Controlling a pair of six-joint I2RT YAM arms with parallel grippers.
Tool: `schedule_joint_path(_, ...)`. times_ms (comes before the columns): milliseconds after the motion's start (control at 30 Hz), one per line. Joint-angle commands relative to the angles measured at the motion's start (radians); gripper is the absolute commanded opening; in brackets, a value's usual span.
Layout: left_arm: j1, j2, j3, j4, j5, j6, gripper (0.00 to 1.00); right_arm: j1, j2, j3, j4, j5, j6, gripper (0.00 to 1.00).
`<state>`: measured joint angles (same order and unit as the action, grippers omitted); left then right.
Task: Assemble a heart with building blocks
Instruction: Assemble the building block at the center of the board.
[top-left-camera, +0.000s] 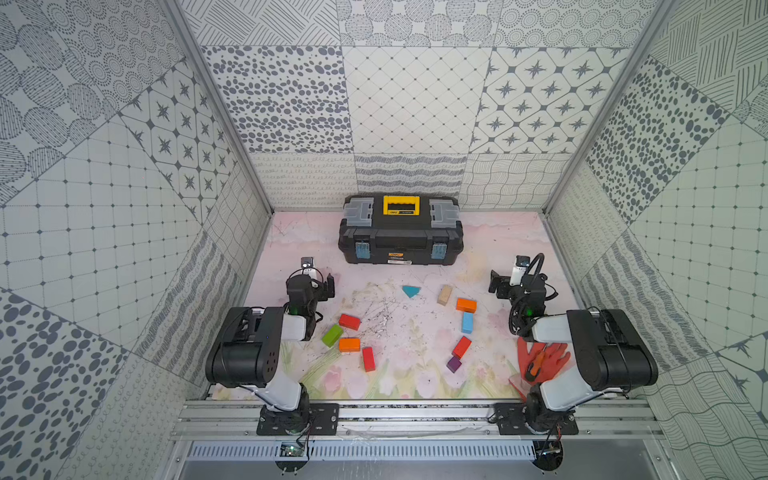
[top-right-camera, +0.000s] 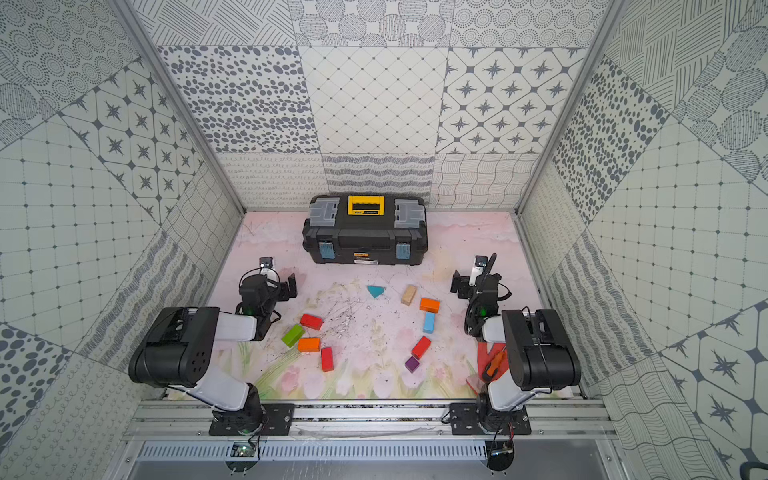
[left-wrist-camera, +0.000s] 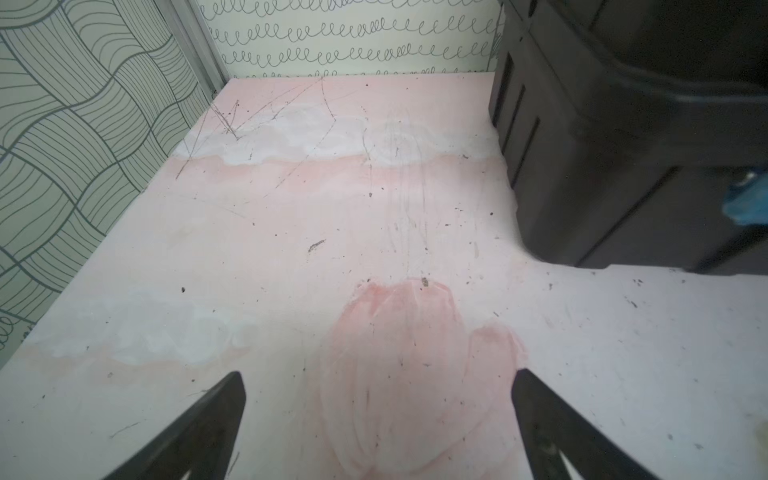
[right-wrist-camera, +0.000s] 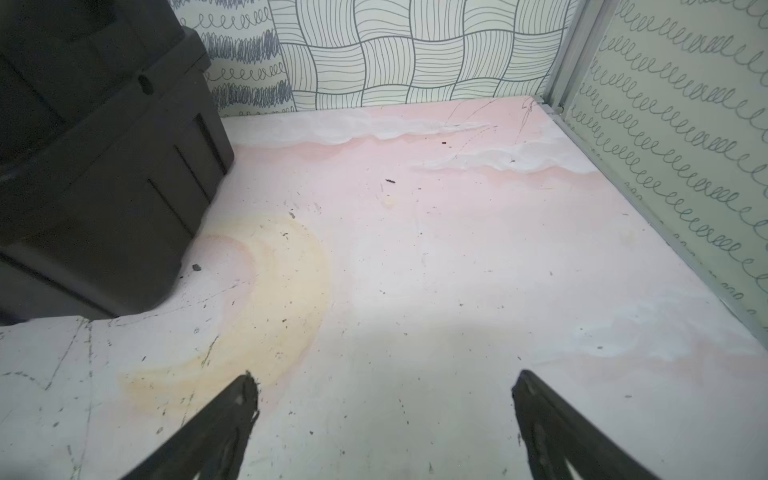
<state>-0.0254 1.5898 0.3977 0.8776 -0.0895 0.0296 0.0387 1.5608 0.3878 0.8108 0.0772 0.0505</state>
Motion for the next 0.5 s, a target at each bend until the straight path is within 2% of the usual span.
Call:
schedule_joint_path(0, 0.004, -0.005, 0.009, -0.003, 0.022, 0.006, 0.99, 0.005, -0.006, 0.024, 0.024, -0.022, -0.023, 0.98)
schedule_joint_path(467, 0.005, -0.004, 0.010, -0.006, 0.022, 0.004, 0.99, 0.004, -0.007, 0.024, 0.024, -0.023, -0.020, 0.98)
